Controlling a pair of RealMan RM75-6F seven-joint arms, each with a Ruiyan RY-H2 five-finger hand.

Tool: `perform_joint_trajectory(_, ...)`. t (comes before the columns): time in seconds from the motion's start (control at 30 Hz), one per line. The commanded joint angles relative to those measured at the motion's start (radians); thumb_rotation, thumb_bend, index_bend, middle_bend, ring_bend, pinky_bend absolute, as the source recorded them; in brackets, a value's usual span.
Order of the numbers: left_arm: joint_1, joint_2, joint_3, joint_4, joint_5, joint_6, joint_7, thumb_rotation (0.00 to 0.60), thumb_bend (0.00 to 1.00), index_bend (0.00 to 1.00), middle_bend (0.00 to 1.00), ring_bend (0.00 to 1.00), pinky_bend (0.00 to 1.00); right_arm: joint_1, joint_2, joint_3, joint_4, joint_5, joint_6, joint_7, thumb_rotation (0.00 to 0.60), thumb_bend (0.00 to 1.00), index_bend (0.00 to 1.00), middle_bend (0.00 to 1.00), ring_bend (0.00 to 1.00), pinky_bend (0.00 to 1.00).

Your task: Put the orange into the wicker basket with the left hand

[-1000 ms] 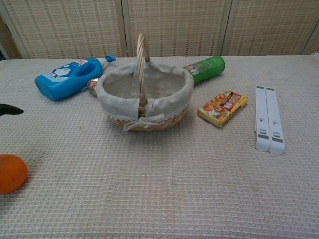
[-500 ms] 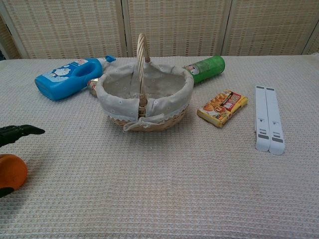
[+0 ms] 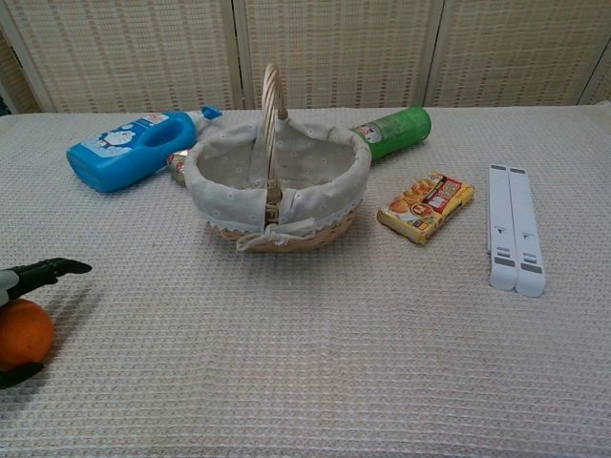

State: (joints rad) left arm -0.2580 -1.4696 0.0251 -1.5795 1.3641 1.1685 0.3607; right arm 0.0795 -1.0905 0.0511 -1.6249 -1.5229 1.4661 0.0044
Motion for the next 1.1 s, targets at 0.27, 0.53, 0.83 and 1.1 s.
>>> perform_joint_trajectory(0.27, 0.004, -0.036, -0.022, 0.031, 0.004, 0.049, 0.005, 0.600, 0.35, 0.30, 0.29, 0.35, 0.71, -0.001, 0.000, -0.002, 0.001, -0.004, 0.002, 0.002, 0.600, 0.35, 0.15, 0.05, 0.00, 0.46)
perform_joint_trajectory(0.53, -0.014, -0.053, -0.083, 0.031, 0.062, 0.137, -0.004, 0.600, 0.39, 0.53, 0.39, 0.44, 0.79, -0.001, 0.002, -0.005, -0.001, -0.008, 0.002, 0.005, 0.600, 0.35, 0.15, 0.05, 0.00, 0.46)
perform_joint_trajectory(0.83, -0.118, -0.015, -0.230, -0.026, 0.039, 0.125, 0.055, 0.600, 0.55, 0.56, 0.42, 0.45, 0.80, -0.001, 0.009, -0.011, -0.001, -0.016, 0.001, 0.015, 0.600, 0.35, 0.15, 0.05, 0.00, 0.46)
perform_joint_trajectory(1.1, -0.240, -0.016, -0.344, -0.035, -0.008, 0.082, 0.133, 0.600, 0.58, 0.56, 0.43, 0.47, 0.81, -0.001, 0.012, -0.012, 0.001, -0.020, 0.003, 0.022, 0.600, 0.35, 0.16, 0.05, 0.00, 0.46)
